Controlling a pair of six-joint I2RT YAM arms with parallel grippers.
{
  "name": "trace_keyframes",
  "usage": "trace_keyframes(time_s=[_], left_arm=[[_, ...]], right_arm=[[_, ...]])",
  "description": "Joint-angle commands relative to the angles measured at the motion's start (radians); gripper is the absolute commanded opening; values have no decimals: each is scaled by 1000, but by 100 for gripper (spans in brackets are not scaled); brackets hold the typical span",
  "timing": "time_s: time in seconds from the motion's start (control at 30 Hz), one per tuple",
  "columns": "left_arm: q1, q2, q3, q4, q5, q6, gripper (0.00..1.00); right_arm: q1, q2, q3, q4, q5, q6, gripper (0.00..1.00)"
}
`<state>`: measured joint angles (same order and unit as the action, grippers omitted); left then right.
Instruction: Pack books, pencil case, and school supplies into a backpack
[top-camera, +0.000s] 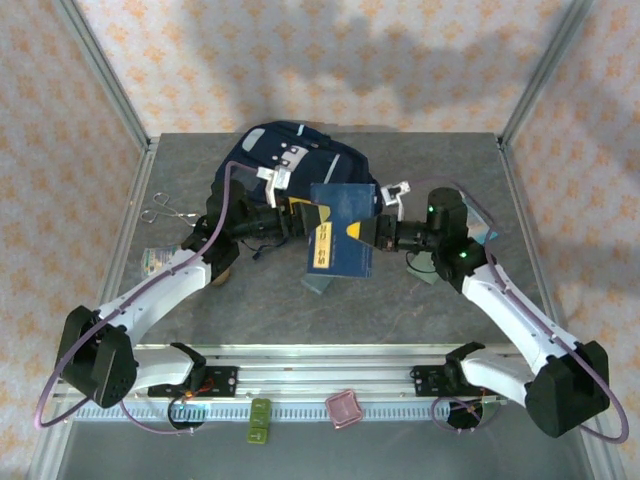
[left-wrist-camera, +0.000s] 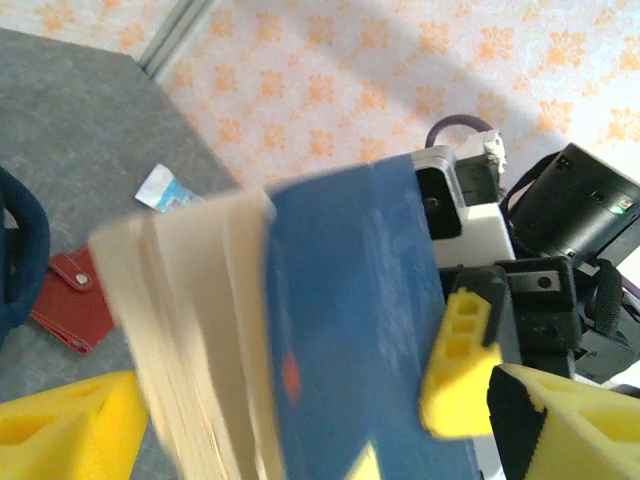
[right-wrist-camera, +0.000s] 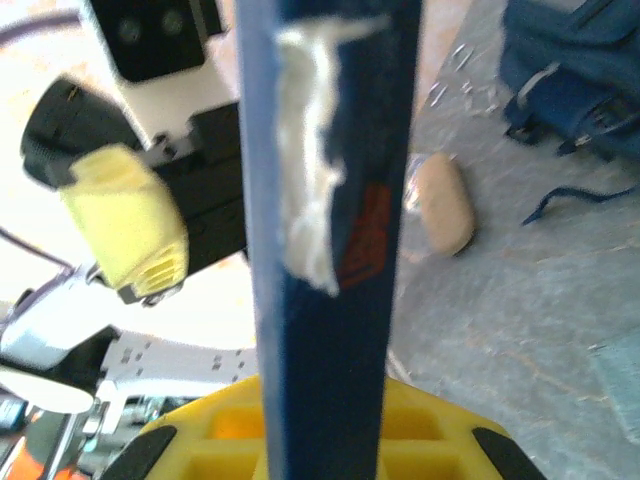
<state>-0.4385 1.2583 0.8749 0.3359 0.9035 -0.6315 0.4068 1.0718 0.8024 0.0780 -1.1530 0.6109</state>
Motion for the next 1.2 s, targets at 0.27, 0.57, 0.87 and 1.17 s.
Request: trace_keyframes(time_s=[0.27,0.57,0.87,1.17], left_arm=[[2,29,-60,277,166,-123,77],[14,23,-102,412,238,-237,6],[41,41,-156,602,-38,-450,0],[11,172,-228,1058,-289,-720,0]], right_arm=[[23,-10,74,23,-99,-82,0],[-9,61,88,4,-89,-97,1],[-17,30,22,209,-56,53,54],[57,-71,-189,538,254,290,63]])
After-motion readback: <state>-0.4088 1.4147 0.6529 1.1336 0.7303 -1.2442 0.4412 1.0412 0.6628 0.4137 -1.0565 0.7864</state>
